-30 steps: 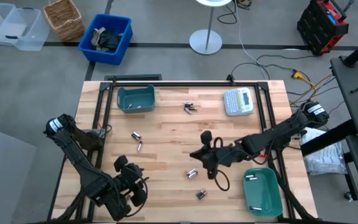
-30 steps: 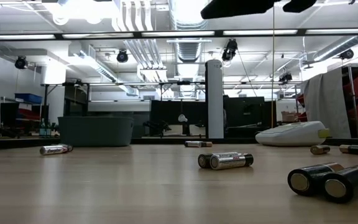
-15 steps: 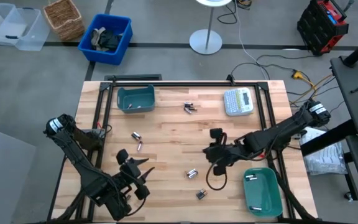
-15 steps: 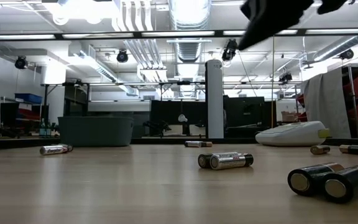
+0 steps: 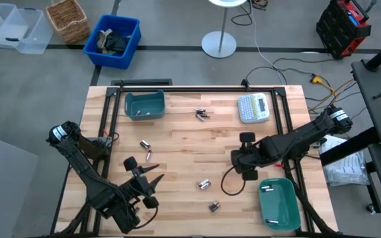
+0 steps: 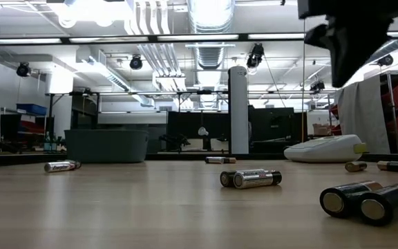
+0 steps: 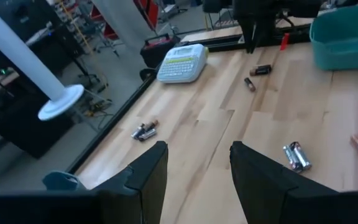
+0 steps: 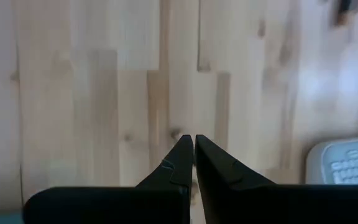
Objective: Sort batteries
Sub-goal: Put the black battery into the blue bin
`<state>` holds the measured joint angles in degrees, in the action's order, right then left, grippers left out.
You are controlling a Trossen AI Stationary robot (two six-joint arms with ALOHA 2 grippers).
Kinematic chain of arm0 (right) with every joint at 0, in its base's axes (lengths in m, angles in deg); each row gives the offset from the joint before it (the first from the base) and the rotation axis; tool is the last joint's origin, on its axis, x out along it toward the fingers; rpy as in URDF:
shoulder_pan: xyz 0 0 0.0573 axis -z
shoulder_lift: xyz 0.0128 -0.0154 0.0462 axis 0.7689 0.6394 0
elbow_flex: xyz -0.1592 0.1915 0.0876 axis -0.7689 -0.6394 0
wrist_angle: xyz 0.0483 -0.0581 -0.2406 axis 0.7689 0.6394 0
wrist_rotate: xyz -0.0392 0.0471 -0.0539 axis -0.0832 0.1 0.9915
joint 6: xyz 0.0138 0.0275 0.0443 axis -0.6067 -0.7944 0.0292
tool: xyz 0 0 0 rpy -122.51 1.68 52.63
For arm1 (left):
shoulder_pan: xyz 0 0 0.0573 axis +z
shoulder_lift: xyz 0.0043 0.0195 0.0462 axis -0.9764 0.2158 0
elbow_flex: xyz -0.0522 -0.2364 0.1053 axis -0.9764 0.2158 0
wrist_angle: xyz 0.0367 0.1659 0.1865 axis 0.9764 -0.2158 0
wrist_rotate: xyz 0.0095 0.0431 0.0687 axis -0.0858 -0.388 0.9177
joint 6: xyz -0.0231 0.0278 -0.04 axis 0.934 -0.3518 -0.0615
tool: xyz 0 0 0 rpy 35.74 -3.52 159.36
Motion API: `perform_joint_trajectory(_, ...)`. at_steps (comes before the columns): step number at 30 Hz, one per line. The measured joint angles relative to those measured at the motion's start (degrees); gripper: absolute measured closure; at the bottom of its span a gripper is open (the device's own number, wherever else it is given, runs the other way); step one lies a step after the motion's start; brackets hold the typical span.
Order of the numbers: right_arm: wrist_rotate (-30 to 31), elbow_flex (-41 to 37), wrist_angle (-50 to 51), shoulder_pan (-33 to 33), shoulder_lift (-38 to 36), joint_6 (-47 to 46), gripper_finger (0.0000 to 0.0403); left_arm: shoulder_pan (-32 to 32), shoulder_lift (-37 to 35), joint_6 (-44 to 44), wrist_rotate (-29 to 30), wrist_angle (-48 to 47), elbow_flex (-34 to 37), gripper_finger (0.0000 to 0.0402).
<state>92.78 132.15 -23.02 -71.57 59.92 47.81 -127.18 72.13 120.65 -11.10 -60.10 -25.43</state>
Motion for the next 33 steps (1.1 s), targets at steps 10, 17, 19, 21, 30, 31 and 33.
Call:
perform_joint_trajectory(10, -1.25, -8.09, -0.46, 1.11, -0.04, 1.62, 0.0330, 0.04, -0.01, -2.79, 0.22, -1.35, 0.00, 0.0247)
perform_joint_trajectory(17, -1.25, -13.69, -5.69, 2.19, 0.60, 4.14, 0.0269, 0.04, -0.01, -2.75, 0.68, -1.48, 0.00, 0.0247)
perform_joint_trajectory(19, -1.24, -15.03, -8.15, 2.88, 1.12, 4.30, 0.0258, 0.04, -0.01, -2.75, 0.95, -1.47, 0.00, 0.0247)
perform_joint_trajectory(21, -1.25, -16.34, -10.10, 3.72, 1.78, 4.92, 0.0248, 0.04, -0.01, -2.68, 1.32, -1.48, 0.00, 0.0247)
perform_joint_trajectory(30, -1.25, -17.62, -12.62, 7.98, 4.88, 9.81, 0.0241, 0.04, -0.01, -2.57, 1.40, -1.46, 0.00, 0.0247)
perform_joint_trajectory(31, -1.25, -17.61, -13.11, 8.50, 5.28, 10.56, 0.0243, 0.05, -0.03, -2.55, 1.46, -1.46, 0.00, 0.0247)
perform_joint_trajectory(33, -1.25, -17.63, -13.62, 9.39, 6.26, 11.10, 0.0248, 0.07, -0.03, -2.55, 1.46, -1.46, 0.00, 0.0247)
